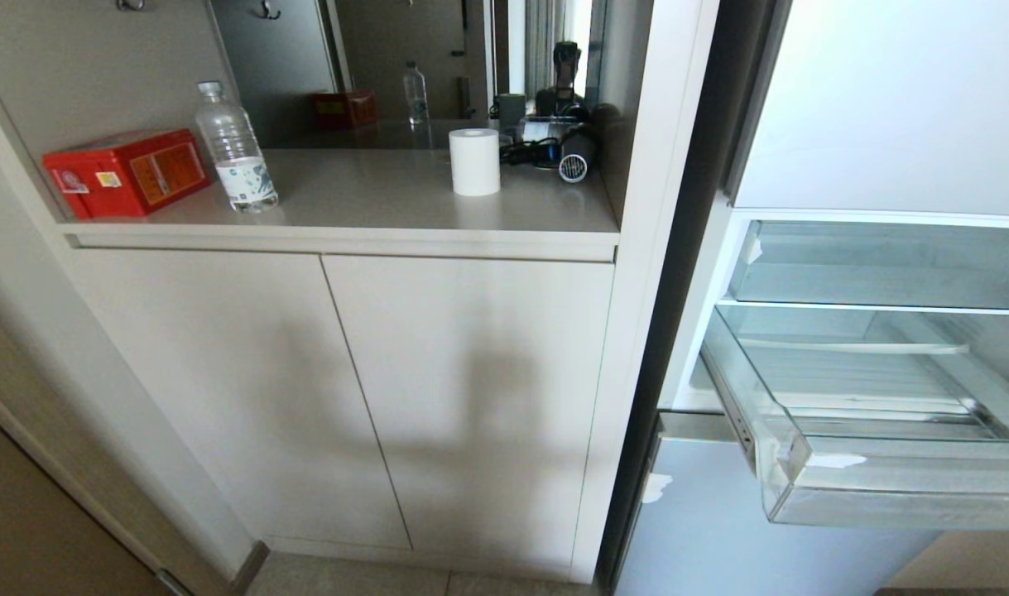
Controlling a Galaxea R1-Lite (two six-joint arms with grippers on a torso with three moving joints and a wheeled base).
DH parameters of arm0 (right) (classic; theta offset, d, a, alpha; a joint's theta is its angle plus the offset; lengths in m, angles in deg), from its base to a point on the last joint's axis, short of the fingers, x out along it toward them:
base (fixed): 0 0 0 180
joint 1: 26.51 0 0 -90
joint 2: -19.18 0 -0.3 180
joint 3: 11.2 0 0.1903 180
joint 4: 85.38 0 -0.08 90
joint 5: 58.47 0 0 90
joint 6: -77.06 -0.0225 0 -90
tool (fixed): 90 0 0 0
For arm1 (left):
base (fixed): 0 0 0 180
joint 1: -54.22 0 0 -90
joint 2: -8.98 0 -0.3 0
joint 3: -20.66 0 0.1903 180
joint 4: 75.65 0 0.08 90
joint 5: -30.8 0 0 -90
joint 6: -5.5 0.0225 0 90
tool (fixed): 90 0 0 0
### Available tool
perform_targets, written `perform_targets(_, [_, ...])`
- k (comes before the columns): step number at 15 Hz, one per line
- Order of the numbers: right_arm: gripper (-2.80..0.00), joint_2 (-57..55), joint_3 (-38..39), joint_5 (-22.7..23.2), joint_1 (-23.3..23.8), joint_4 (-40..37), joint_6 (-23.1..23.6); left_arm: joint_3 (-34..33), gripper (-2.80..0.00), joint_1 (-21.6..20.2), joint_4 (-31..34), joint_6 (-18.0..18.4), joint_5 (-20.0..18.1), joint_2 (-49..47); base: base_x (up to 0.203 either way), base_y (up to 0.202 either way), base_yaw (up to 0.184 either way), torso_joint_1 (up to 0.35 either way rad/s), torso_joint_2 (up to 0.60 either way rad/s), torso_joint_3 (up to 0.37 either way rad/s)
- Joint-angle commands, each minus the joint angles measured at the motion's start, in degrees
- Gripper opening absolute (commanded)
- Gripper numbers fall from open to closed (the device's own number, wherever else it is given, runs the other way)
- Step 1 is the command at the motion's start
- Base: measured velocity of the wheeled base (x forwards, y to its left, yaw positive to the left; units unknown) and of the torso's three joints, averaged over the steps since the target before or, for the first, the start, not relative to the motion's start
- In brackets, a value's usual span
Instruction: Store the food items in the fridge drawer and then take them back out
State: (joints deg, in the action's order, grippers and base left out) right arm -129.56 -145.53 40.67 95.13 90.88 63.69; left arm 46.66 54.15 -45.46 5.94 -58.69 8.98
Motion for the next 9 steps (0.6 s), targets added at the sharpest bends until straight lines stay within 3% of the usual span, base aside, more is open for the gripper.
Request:
perform_targets(1, [-2.80,-2.29,-0.31,0.09,-0.06,0.33,1.04,0.00,-2.80,-0.01,0.03,0.00,0.02,-0.09,0.000,0.000,0.000,0.000,0.00,0.000])
perform_targets(4, [-2.80,-4.13,-0.31,0.00,-0.08,3.75,1.94,0.00,-2.80,-0.01,0.03,0.00,0.02,-0.09,0.000,0.000,0.000,0.000,0.00,0.000])
perform_targets(5, [0.00,-4.36,-0.31,0.00,-0.08,3.84,1.95,0.00,-2.80,-0.01,0.03,0.00,0.02,-0.09,0.000,0.000,0.000,0.000,0.00,0.000])
perform_targets(9, [0.00,-4.62,-0.31,0.00,-0.08,3.84,2.03,0.00,-2.80,-0.01,0.03,0.00,0.02,-0.09,0.000,0.000,0.000,0.000,0.00,0.000])
